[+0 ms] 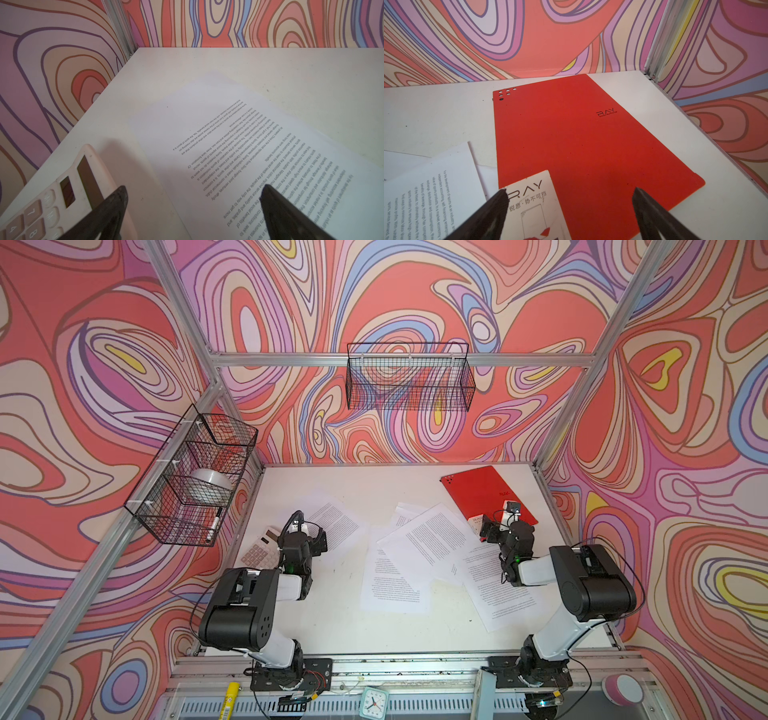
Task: Put the files into the folder
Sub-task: 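Move the right gripper to the red folder's edge and grasp it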
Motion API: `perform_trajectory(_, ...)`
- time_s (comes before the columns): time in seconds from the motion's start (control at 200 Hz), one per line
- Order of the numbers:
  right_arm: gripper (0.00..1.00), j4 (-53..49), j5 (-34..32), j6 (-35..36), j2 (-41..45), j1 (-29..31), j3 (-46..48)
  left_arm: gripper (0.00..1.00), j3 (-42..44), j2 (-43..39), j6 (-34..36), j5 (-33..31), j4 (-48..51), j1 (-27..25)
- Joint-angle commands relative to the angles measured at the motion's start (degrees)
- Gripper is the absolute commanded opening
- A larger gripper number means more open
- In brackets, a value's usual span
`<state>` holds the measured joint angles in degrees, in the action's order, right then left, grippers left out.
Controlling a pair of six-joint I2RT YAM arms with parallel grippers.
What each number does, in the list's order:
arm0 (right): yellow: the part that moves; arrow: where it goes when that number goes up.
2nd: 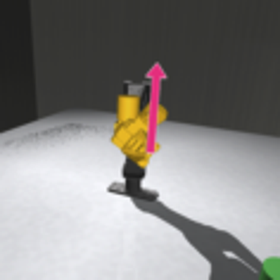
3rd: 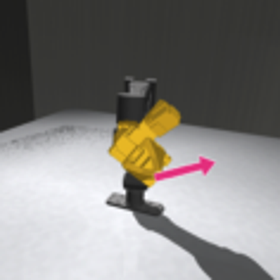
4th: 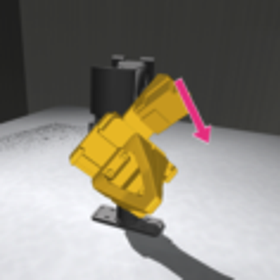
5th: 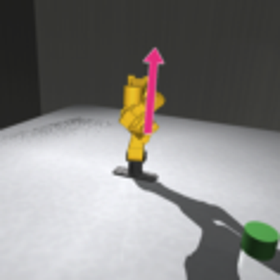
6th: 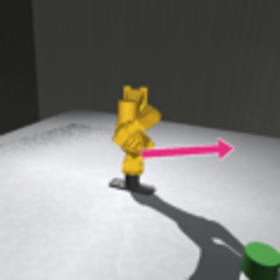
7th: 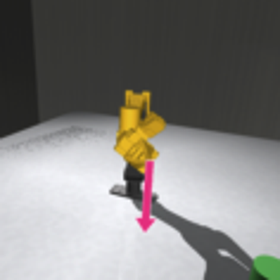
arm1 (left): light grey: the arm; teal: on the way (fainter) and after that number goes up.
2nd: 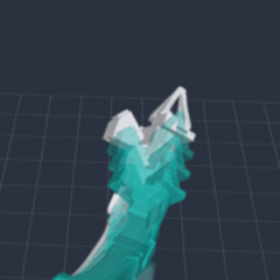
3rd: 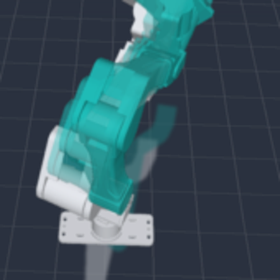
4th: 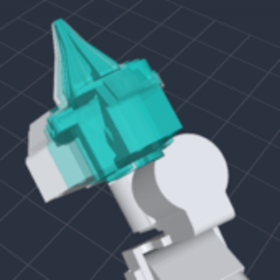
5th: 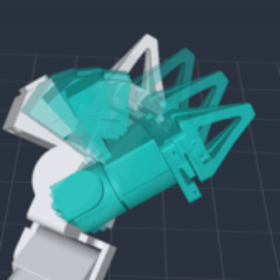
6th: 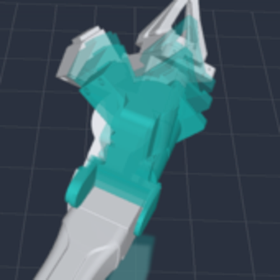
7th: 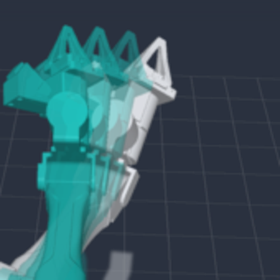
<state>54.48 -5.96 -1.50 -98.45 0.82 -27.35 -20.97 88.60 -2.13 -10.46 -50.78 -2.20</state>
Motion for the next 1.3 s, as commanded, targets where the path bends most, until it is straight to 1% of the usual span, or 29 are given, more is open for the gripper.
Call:
perform_trajectory(0.0,0.98,0.6,0.5,0.5,0.4,-0.1,0.6,1.00,0.0,-0.3,0.4,0.6,-1.3,0.3)
perform_trajectory(0.461,0.98,0.3,1.0,0.3,0.3,-0.1,0.4,1.00,-0.1,-0.3,0.3,0.5,-1.1,0.3)
perform_trajectory(0.481,0.98,0.0,1.1,0.2,0.3,-0.1,0.3,1.00,-0.1,-0.4,0.2,-0.5,-1.5,0.3)
perform_trajectory(0.511,0.98,-0.4,1.8,0.0,0.2,-0.4,0.0,1.00,-0.7,-1.8,-0.9,-3.7,1.3,0.3)
perform_trajectory(0.536,0.98,-0.2,2.0,0.0,0.4,-0.6,0.2,1.00,-0.9,-3.5,-2.1,-3.3,4.6,0.5)
perform_trajectory(0.551,0.98,0.2,0.9,0.0,0.6,-0.6,0.3,1.00,-0.8,-4.0,-2.3,-3.1,4.7,0.5)
perform_trajectory(0.601,0.98,-2.3,-4.1,-1.0,3.5,0.0,0.2,1.00,1.3,-2.9,-0.6,-2.7,-2.5,-0.3)
perform_trajectory(0.631,0.98,-6.2,-7.9,-2.0,7.1,0.2,-0.1,1.00,1.8,-3.3,0.8,-5.4,-3.4,-1.8)
perform_trajectory(0.681,0.98,-14.7,-13.0,-4.7,12.5,0.1,-2.4,1.00,0.2,-7.4,2.2,-11.9,2.9,-4.6)
perform_trajectory(0.736,0.98,-22.7,-17.7,-8.7,16.7,0.1,-5.5,1.00,-3.3,-14.5,2.0,-13.6,13.9,-5.6)
perform_trajectory(0.771,0.98,-28.5,-18.9,-11.6,18.2,0.1,-7.7,1.00,-5.2,-17.9,-2.1,-14.5,18.6,-5.6)
perform_trajectory(0.796,0.98,-32.8,-19.3,-13.1,19.0,0.1,-9.9,1.00,-6.4,-19.7,-6.7,-16.6,21.4,-5.7)
perform_trajectory(0.821,0.99,-36.1,-19.4,-14.0,19.2,0.1,-11.5,1.00,-7.8,-21.2,-12.9,-18.2,26.1,-5.7)
perform_trajectory(0.846,0.98,-38.2,-20.6,-15.6,19.2,0.2,-12.9,1.00,-11.6,-22.5,-18.9,-18.3,31.8,-5.7)
perform_trajectory(0.866,0.98,-40.0,-22.4,-17.5,19.0,0.1,-13.7,1.00,-13.6,-23.2,-22.0,-17.4,36.6,-5.7)
perform_trajectory(0.901,0.98,-45.1,-24.3,-22.5,18.8,0.0,-15.9,1.00,-16.5,-23.6,-24.4,-14.5,42.7,-5.7)
perform_trajectory(0.931,0.98,-50.3,-24.1,-25.4,18.7,-0.3,-17.9,1.00,-19.4,-23.2,-26.6,-11.8,46.8,-5.7)
perform_trajectory(0.961,0.98,-53.5,-22.9,-26.6,18.6,-0.4,-19.5,1.00,-21.7,-22.5,-28.9,-8.9,49.8,-5.6)
perform_trajectory(0.991,0.98,-55.6,-19.0,-26.6,18.7,-0.9,-20.8,1.00,-23.8,-22.1,-31.6,-4.4,53.2,-5.1)
perform_trajectory(1.021,0.98,-55.9,-14.1,-26.1,19.3,-1.6,-20.9,1.00,-25.5,-21.8,-33.2,2.3,55.2,-4.2)
perform_trajectory(1.026,0.98,-55.9,-14.1,-26.1,19.3,-1.6,-20.9,1.00,-25.7,-21.9,-33.4,2.9,55.3,-4.0)
perform_trajectory(1.036,0.98,-55.6,-12.2,-26.0,19.8,-1.9,-20.6,1.00,-26.2,-21.8,-33.6,5.8,55.7,-3.8)
perform_trajectory(1.056,0.98,-55.0,-10.4,-26.2,20.6,-2.3,-19.9,1.00,-26.9,-21.8,-33.9,10.2,56.2,-3.5)
perform_trajectory(1.076,0.98,-54.4,-9.1,-26.8,21.5,-2.7,-19.2,1.00,-27.5,-22.0,-34.3,13.0,56.9,-3.4)
perform_trajectory(1.116,0.98,-53.5,-5.8,-28.6,23.4,-3.9,-17.4,1.00,-28.5,-22.5,-36.1,17.2,58.6,-3.4)
perform_trajectory(1.172,0.98,-52.4,0.8,-30.6,24.5,-6.5,-16.0,1.00,-29.5,-23.3,-37.3,22.7,59.7,-3.4)
perform_trajectory(1.232,0.97,-52.6,6.3,-33.2,23.8,-8.3,-15.8,1.00,-30.8,-23.8,-36.9,28.0,61.5,-3.4)
perform_trajectory(1.297,0.93,-50.6,14.7,-37.1,21.6,-9.9,-14.9,1.00,-32.9,-23.9,-34.8,33.2,64.8,-3.4)
